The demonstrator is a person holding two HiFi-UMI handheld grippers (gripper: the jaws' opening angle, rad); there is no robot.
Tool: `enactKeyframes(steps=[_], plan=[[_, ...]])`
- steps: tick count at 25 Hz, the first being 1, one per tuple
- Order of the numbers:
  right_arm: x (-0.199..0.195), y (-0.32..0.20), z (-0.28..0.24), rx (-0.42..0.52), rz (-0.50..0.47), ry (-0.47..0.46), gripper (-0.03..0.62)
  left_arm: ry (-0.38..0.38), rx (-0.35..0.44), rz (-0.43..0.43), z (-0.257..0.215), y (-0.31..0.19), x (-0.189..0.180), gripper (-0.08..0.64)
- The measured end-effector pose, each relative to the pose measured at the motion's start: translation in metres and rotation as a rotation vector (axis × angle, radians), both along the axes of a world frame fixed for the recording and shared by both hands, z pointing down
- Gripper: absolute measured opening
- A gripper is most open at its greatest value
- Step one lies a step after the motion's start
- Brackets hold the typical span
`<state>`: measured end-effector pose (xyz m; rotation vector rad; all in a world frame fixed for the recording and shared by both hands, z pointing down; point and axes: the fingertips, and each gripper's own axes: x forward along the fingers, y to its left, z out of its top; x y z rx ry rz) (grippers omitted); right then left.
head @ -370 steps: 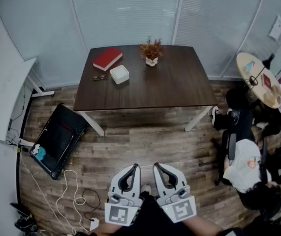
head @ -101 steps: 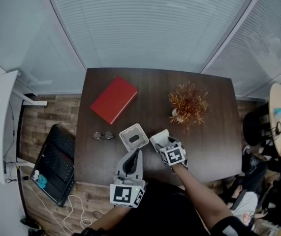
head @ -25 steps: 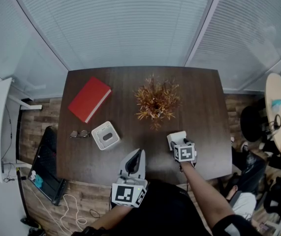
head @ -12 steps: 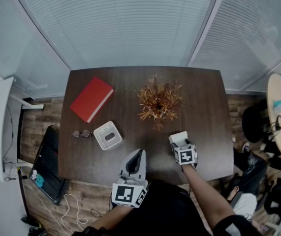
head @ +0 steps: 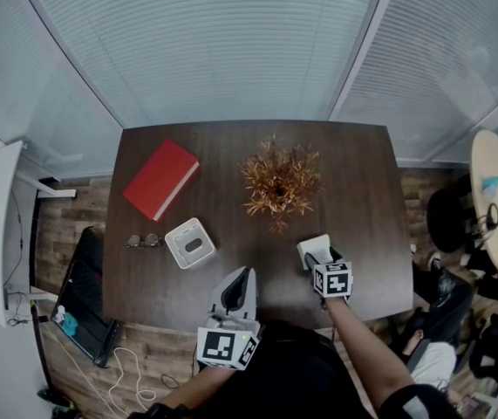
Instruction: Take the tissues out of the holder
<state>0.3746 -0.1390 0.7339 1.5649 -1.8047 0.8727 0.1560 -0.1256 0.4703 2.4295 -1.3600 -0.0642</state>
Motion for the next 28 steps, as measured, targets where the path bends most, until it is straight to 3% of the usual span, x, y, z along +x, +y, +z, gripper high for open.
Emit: enactKeyframes(steps=[18,23,28], plan=[[-0.026,0.000,-0.078,0.188,0.007,-0.103,0.313,-0.003,-0.002,-0.012,0.000,0.008,-0.011,-0.002],[-0.047,-0.001,-0.107,0.293,-0.001,-0.059,0.313,-0.007,0.002,0.016,-0.001,0.014,-0.027,-0.002],[-0.068,0.008,-0.120,0.307,0.016,-0.069,0.313,-0.006,0.001,0.036,-0.007,0.011,-0.042,-0.002]])
